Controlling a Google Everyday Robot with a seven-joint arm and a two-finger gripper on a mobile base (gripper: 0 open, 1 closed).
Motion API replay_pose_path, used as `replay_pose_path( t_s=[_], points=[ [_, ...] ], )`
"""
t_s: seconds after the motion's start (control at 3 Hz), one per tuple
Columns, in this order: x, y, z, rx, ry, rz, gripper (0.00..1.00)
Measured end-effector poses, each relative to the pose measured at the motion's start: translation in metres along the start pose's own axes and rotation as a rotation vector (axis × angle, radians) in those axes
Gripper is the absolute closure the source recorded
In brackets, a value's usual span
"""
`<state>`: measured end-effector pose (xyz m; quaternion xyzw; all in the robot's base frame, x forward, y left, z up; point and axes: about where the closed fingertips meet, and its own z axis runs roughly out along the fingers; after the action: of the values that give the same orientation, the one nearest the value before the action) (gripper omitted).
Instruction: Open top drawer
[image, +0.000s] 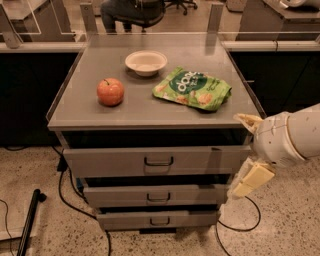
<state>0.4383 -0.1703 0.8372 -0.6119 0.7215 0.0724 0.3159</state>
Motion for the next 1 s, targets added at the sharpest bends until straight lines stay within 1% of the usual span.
replay_pose_path(
  t_s=[0.33,0.67,1.0],
  points=[
    [0.002,0.005,0.01,-0.028,0.0,0.008,0.0],
    [0.01,0.016,0.04,-0.081,-0.002,0.003,0.0],
    [0.017,0.021,0.071,-0.124,-0.015,-0.003,0.0]
  ],
)
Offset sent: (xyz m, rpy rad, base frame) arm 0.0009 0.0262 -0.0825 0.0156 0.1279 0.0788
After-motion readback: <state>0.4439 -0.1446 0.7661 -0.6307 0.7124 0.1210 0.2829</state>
